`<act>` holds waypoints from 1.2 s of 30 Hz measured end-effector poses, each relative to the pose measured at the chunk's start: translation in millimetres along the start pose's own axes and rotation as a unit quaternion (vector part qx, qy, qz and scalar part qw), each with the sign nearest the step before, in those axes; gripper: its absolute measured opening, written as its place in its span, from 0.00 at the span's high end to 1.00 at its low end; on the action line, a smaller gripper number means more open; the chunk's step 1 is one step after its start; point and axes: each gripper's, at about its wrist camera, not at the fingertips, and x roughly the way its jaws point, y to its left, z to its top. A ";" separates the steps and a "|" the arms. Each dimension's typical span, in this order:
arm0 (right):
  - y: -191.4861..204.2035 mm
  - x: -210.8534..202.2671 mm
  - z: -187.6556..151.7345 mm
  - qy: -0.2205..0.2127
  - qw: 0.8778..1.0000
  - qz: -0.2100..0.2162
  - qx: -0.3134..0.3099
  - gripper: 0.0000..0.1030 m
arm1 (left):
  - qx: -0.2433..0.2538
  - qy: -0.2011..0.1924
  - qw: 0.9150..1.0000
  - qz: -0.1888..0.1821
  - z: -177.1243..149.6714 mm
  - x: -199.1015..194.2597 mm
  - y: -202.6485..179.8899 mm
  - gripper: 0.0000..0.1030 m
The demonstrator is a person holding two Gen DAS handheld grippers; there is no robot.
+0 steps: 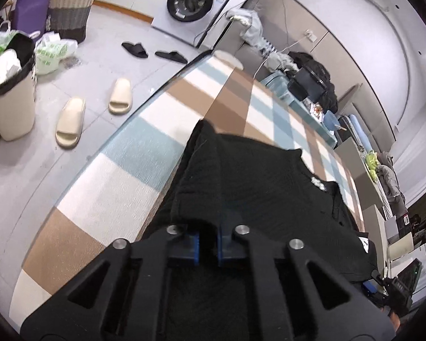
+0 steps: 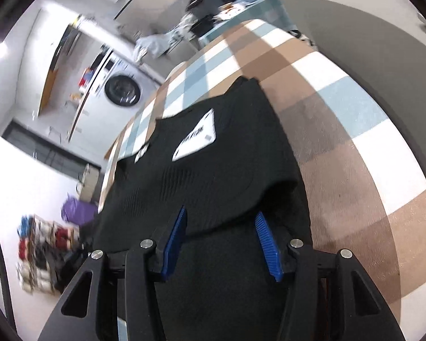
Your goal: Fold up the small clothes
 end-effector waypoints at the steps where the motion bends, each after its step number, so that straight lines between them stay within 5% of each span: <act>1: 1.0 -4.6 -0.4 -0.009 1.000 -0.008 -0.004 0.50 | 0.005 -0.004 1.000 -0.001 1.2 -2.2 -2.7 0.96; 7: -9.5 -34.2 1.9 -0.041 0.997 -0.056 -0.016 0.50 | 0.010 -0.005 1.000 0.001 2.6 -5.3 -5.4 0.96; 13: -17.3 -27.7 12.7 -0.042 0.998 -0.041 -0.020 0.51 | 0.007 -0.002 1.000 0.001 -0.4 -3.7 -4.5 0.96; 18: 2.2 -22.9 16.0 -0.050 0.996 -0.041 -0.063 0.90 | 0.014 -0.013 1.000 -0.006 -0.9 -12.5 -7.1 0.97; 19: 5.0 -23.5 16.8 -0.052 0.996 -0.037 -0.067 0.92 | 0.015 -0.018 1.000 -0.010 -0.2 -15.9 -8.7 0.97; 28: 9.7 -31.1 48.7 -0.074 0.995 0.072 -0.014 0.93 | 0.018 -0.054 0.998 -0.035 23.8 -32.5 -20.5 0.98; 35: 30.3 -4.7 125.7 -0.135 0.988 0.066 0.019 0.92 | 0.020 -0.082 0.994 -0.064 81.9 -3.9 -44.3 0.97; 36: 30.8 1.6 134.1 -0.141 0.988 0.051 0.023 0.81 | 0.014 -0.082 0.994 -0.067 90.0 5.0 -45.0 0.92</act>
